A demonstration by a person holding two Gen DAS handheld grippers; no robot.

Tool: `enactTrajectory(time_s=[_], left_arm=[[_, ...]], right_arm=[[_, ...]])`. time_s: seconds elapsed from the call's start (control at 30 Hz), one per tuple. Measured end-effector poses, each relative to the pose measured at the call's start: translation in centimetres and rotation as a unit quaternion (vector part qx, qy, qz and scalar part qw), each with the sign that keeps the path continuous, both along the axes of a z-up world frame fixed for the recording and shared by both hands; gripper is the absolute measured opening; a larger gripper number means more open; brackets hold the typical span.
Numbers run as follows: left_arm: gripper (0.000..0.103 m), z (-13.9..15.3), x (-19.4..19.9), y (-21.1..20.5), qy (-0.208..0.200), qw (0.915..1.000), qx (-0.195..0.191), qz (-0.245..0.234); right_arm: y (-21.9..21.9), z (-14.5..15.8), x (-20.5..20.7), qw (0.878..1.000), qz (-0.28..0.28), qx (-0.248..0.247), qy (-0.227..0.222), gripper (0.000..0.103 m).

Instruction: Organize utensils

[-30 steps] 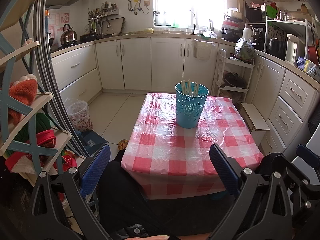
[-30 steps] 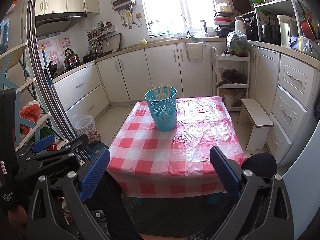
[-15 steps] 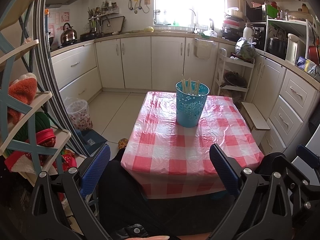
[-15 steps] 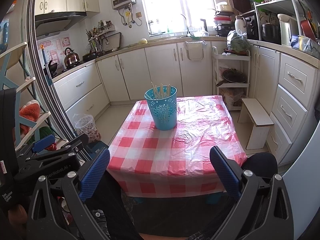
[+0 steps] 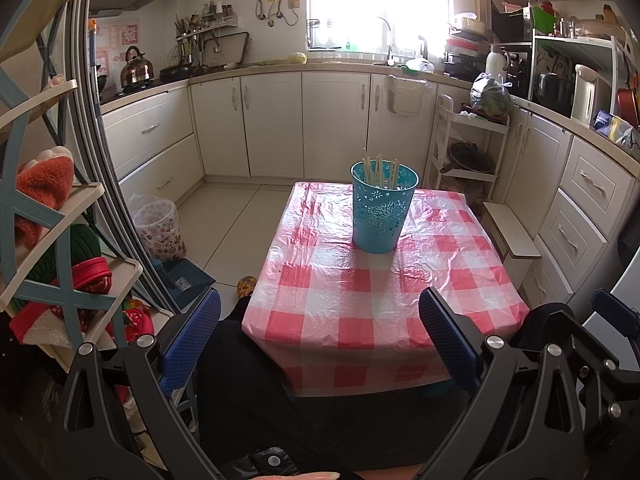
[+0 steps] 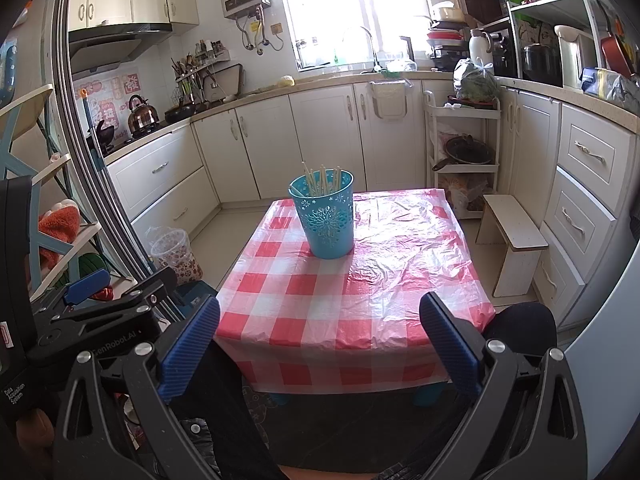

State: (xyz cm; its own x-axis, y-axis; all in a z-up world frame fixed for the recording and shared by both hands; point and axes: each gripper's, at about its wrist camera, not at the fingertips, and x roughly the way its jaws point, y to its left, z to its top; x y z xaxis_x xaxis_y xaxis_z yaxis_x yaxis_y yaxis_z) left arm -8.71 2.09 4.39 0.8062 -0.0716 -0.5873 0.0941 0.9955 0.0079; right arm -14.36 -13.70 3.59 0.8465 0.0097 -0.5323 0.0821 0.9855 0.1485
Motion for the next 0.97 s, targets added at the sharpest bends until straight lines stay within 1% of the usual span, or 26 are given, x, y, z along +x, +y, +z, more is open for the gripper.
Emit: enactTrajectory(time_s=[0.23, 0.3, 0.33, 0.4, 0.43, 0.47, 0.57, 0.63, 0.67, 0.83, 0.97], left_arm=[[0.095, -0.1, 0.1, 0.1, 0.001, 1.0, 0.0, 0.0], [0.095, -0.3, 0.2, 0.4, 0.01, 0.9999, -0.007, -0.007], [0.095, -0.6, 0.4, 0.6, 0.021, 0.9994, -0.019, -0.02], [0.095, -1.4, 0.9, 1.3, 0.051, 0.9953, -0.064, -0.052], [0.095, -1.8, 0.9, 1.5, 0.056, 0.9945, -0.071, -0.052], [0.095, -1.9, 0.8, 1.4, 0.053, 0.9958, -0.06, -0.046], [0.095, -1.3, -0.3, 0.7, 0.013, 0.9996, -0.011, -0.024], [0.095, -0.9, -0.9, 0.2, -0.01, 0.9997, 0.021, -0.012], [0.095, -0.7, -1.0, 0.0, -0.012, 0.9995, 0.026, -0.011], [0.095, -0.8, -0.4, 0.6, 0.012, 0.9998, 0.015, -0.006], [0.095, -0.8, 0.1, 0.6, 0.016, 0.9998, 0.01, -0.005]], right_arm=[[-0.1, -0.1, 0.2, 1.0, 0.0, 0.001, 0.001, 0.096], [-0.1, 0.0, 0.2, 1.0, 0.0, 0.001, 0.001, 0.096], [0.0, -0.2, 0.2, 1.0, 0.0, 0.001, 0.002, 0.096], [0.1, -0.6, 0.1, 1.0, 0.0, 0.003, 0.006, 0.096], [0.1, -0.8, 0.1, 1.0, 0.0, 0.004, 0.008, 0.096], [0.1, -1.0, 0.1, 1.0, -0.001, 0.005, 0.009, 0.096], [-0.1, -1.2, 0.0, 1.0, -0.005, 0.006, 0.009, 0.096], [-0.2, -1.1, 0.0, 1.0, -0.006, 0.006, 0.008, 0.096], [-0.2, -1.0, 0.1, 1.0, -0.006, 0.004, 0.007, 0.096], [-0.1, -0.7, -0.4, 1.0, -0.008, -0.003, 0.003, 0.096], [-0.1, -0.7, -0.4, 1.0, -0.008, -0.002, 0.005, 0.096]])
